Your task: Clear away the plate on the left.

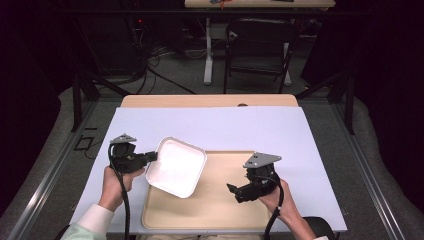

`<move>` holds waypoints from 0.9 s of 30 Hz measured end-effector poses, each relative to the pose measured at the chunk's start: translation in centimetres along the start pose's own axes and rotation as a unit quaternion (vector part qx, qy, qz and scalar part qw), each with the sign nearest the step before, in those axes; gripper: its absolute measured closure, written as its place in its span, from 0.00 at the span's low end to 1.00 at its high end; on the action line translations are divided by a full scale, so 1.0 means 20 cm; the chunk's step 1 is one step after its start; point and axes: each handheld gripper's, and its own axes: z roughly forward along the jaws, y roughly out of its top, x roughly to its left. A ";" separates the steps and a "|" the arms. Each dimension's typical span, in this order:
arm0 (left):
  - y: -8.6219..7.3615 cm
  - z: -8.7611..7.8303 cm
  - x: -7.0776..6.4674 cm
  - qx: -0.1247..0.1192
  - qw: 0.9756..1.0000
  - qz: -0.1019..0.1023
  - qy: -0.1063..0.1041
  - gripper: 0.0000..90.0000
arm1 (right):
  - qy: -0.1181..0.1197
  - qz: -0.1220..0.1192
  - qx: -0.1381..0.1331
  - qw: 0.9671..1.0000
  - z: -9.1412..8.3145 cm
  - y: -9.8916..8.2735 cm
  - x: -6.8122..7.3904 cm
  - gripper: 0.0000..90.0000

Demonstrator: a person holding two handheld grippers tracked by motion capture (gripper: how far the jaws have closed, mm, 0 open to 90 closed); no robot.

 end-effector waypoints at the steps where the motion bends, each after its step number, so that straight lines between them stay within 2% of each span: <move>1: 0.00 0.01 -0.01 -0.001 1.000 -0.001 0.000 0.98 | 0.000 0.003 0.000 1.000 0.01 0.00 0.00 0.00; 13: 0.01 0.09 -0.11 -0.024 1.000 0.011 -0.013 0.98 | 0.015 0.012 0.012 1.000 0.12 0.07 0.06 0.00; 17: 0.01 0.10 -0.13 -0.029 0.999 0.012 -0.016 0.98 | 0.012 0.015 0.011 1.000 0.14 0.09 0.07 0.00; 20: 0.00 0.10 -0.15 -0.035 0.999 0.013 -0.016 0.98 | 0.009 0.023 0.013 1.000 0.17 0.10 0.07 0.05; 24: 0.00 0.10 -0.17 -0.045 0.999 0.013 -0.013 0.98 | 0.018 0.047 0.017 0.999 0.20 0.11 0.07 0.14; 27: 0.00 0.10 -0.18 -0.050 0.999 0.013 -0.013 0.98 | 0.026 0.055 0.017 0.998 0.21 0.12 0.08 0.22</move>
